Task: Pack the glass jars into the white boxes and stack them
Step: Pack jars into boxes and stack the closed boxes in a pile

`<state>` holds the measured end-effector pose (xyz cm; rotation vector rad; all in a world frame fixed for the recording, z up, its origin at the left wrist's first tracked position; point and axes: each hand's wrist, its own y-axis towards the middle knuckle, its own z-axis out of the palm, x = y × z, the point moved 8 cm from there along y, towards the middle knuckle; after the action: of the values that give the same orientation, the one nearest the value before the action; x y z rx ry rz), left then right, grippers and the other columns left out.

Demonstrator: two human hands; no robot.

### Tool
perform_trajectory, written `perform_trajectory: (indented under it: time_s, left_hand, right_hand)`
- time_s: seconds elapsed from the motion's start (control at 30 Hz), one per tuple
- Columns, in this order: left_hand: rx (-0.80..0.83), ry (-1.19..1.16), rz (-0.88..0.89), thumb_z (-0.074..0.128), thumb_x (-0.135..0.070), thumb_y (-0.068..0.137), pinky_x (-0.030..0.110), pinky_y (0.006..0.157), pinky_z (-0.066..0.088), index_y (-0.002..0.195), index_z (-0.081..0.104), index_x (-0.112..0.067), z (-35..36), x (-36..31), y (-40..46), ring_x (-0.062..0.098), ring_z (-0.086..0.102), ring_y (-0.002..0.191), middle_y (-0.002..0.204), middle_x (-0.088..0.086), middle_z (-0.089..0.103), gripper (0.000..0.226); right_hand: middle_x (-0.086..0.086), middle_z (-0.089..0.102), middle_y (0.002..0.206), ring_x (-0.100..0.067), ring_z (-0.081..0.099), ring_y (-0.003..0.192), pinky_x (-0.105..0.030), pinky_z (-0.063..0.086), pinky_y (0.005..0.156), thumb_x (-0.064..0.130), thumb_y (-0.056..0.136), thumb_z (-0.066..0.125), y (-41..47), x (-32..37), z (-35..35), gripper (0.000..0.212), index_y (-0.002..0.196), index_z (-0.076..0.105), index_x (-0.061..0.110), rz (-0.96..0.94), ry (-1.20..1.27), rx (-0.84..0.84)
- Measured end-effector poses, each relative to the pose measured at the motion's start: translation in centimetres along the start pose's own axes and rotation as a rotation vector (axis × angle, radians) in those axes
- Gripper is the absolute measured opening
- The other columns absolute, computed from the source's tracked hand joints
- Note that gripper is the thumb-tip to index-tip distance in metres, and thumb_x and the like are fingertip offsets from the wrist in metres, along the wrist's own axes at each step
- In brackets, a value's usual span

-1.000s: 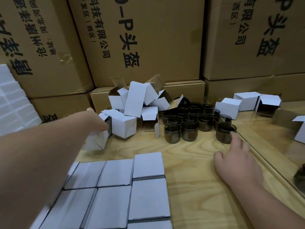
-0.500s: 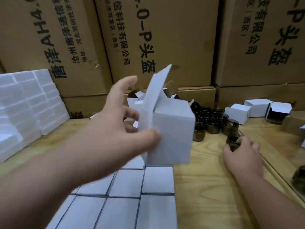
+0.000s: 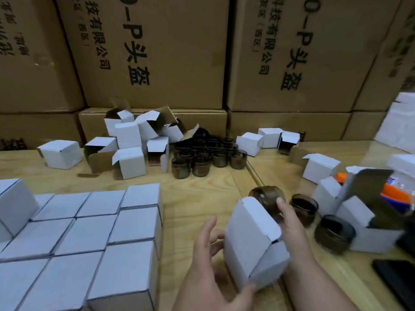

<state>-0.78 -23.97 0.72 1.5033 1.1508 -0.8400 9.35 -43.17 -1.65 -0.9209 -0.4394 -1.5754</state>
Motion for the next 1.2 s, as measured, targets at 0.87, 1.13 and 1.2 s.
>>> perform_trajectory:
  time_s: [0.87, 1.13, 1.2]
  left_hand:
    - [-0.273, -0.103, -0.07, 0.066, -0.002, 0.094, 0.012, 0.095, 0.047, 0.114, 0.024, -0.09, -2.4, 1.6, 2.3, -0.007, 0.054, 0.128, 0.135, -0.024, 0.052, 0.099]
    - [-0.287, -0.215, -0.068, 0.059, -0.042, 0.083, 0.014, 0.099, 0.04, 0.117, 0.034, -0.082, -1.6, 1.6, 3.3, -0.018, 0.045, 0.128, 0.141, -0.024, 0.049, 0.059]
    - [-0.298, -0.145, -0.068, 0.058, -0.039, 0.079, 0.013, 0.097, 0.035, 0.118, 0.03, -0.08, -1.5, 1.6, 3.8, -0.029, 0.038, 0.122, 0.14, -0.033, 0.042, 0.064]
  right_hand:
    - [-0.014, 0.072, 0.082, -0.029, 0.068, 0.059, -0.035, 0.057, 0.054, 0.038, 0.072, 0.071, -6.6, 4.0, 5.2, 0.021, 0.085, 0.071, 0.022, -0.548, -0.39, 0.419]
    - [0.0, 0.073, 0.093, -0.018, 0.073, 0.077, -0.026, 0.059, 0.059, 0.033, 0.073, 0.073, -7.9, 2.3, 6.8, 0.035, 0.087, 0.065, 0.002, -0.569, -0.471, 0.496]
    - [-0.004, 0.074, 0.09, -0.021, 0.074, 0.073, -0.028, 0.059, 0.058, 0.034, 0.073, 0.073, -7.7, 2.5, 6.5, 0.03, 0.083, 0.066, 0.006, -0.568, -0.417, 0.469]
